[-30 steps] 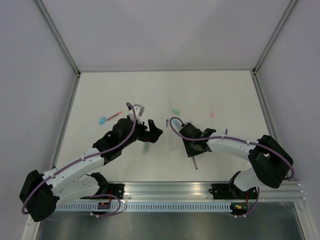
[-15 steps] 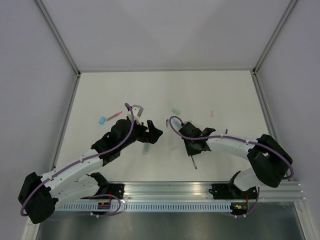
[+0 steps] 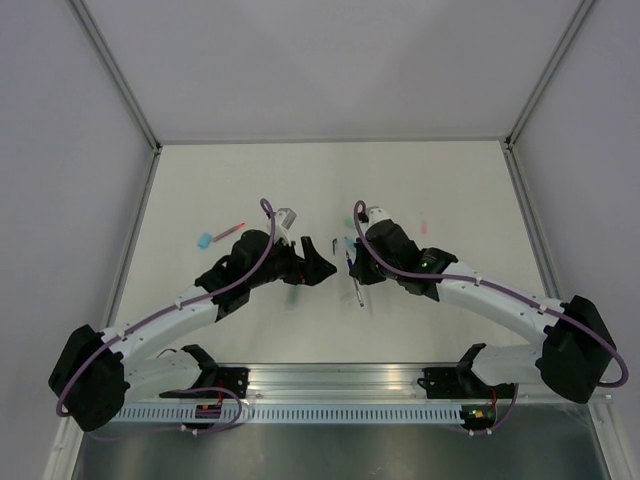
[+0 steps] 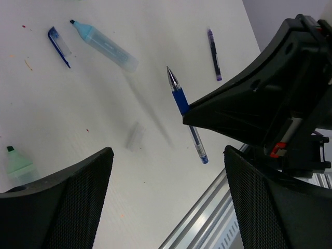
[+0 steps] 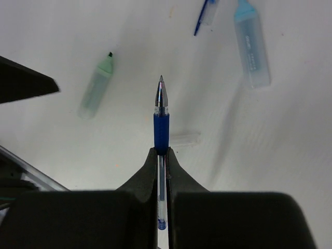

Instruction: Insert the pens into the pen caps

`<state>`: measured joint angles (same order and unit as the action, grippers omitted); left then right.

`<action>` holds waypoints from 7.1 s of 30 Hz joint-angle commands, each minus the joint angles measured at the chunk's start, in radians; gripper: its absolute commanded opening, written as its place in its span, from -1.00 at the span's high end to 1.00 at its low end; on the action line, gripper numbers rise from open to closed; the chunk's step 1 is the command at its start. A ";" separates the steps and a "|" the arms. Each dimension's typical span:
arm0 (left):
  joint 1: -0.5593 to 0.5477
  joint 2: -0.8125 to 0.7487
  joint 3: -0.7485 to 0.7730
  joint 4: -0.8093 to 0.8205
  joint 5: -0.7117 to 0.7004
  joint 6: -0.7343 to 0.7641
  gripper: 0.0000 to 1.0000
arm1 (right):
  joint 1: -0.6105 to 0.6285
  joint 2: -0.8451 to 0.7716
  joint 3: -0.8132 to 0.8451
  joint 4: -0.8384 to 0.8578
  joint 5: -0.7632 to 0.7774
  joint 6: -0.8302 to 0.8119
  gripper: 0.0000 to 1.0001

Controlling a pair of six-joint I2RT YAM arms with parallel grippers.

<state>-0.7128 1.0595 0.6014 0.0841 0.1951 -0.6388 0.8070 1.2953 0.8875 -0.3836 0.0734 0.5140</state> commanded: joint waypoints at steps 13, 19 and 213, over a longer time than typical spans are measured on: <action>0.006 0.165 0.110 0.152 0.101 -0.147 -0.66 | 0.011 -0.148 -0.114 0.295 -0.176 0.061 1.00; 0.004 0.203 0.127 0.174 0.061 -0.171 -0.57 | 0.014 -0.180 -0.098 0.284 -0.192 0.061 1.00; 0.038 0.356 0.440 0.253 0.268 -0.217 0.95 | -0.115 -0.567 -0.377 0.462 -0.294 0.064 1.00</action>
<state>-0.6754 1.4624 1.0897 0.1413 0.4515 -0.7719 0.6937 0.7429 0.5190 0.0097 -0.1883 0.5564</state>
